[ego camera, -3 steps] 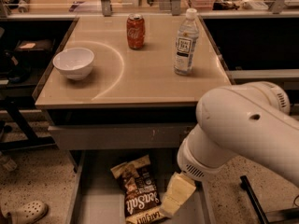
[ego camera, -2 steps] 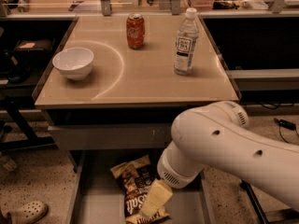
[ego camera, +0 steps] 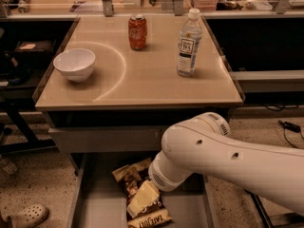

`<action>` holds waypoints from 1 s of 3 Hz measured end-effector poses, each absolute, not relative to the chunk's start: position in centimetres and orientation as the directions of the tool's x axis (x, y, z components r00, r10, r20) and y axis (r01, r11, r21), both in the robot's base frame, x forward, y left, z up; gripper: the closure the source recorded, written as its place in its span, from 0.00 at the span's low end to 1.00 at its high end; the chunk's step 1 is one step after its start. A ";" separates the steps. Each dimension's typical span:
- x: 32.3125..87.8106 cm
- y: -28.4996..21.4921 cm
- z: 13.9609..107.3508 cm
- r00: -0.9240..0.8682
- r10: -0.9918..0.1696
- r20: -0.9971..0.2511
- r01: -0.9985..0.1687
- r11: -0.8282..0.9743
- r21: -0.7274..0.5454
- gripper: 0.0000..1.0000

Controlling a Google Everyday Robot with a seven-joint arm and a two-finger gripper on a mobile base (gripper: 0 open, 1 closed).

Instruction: Pick brown chip bag from middle drawer and place on counter

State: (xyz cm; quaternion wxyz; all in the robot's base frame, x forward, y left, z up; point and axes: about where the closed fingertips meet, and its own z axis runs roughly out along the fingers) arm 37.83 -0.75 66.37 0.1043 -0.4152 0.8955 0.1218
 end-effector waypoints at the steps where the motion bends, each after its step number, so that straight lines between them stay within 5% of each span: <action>1: 37.8 -0.8 66.4 -0.634 -0.718 -0.287 -0.769 0.626 0.132 0.00; 3: 39.2 3.5 59.4 -0.661 -0.689 -0.298 -0.745 0.650 0.151 0.00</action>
Offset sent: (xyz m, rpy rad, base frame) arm 0.0013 0.0554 -0.0769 0.0420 0.0184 -0.0669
